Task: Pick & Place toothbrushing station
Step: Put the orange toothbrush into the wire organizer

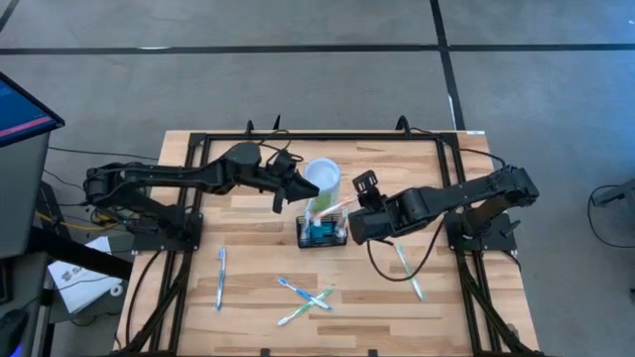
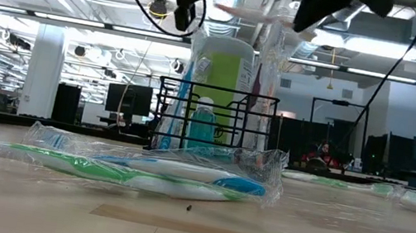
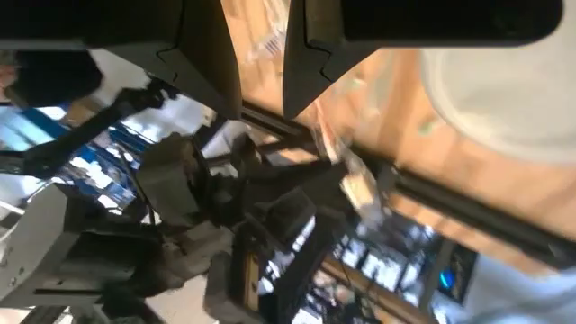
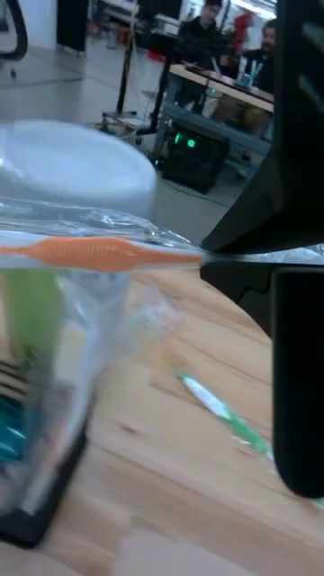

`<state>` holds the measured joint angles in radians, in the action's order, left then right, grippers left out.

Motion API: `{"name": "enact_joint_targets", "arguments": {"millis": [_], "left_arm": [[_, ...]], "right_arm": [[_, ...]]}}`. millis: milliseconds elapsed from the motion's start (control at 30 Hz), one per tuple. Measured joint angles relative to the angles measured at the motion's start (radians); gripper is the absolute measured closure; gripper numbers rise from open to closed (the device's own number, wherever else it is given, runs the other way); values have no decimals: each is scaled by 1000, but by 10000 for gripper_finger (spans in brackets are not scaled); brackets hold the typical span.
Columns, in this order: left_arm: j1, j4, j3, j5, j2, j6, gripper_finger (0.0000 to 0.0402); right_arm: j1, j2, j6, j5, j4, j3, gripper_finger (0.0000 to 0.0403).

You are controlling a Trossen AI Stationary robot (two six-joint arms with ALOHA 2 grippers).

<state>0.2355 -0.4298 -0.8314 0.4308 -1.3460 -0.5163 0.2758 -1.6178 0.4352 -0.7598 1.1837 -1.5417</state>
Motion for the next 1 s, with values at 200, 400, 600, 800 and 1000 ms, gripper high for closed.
{"name": "enact_joint_targets", "arguments": {"millis": [200,400,600,800,1000], "left_arm": [[2,5,-13,85,-44,-68,321],[-4,7,-15,100,-38,-73,321],[-4,6,-15,119,-35,-95,321],[-4,10,-15,120,-35,-95,321],[-4,61,-15,109,-35,-95,321]], "right_arm": [[6,-40,61,-35,-13,-63,403],[7,-85,112,-57,-31,-125,403],[12,-154,157,-64,-3,-189,403],[12,-170,190,-81,-11,-226,403],[22,-164,196,-80,-15,-223,403]]}}
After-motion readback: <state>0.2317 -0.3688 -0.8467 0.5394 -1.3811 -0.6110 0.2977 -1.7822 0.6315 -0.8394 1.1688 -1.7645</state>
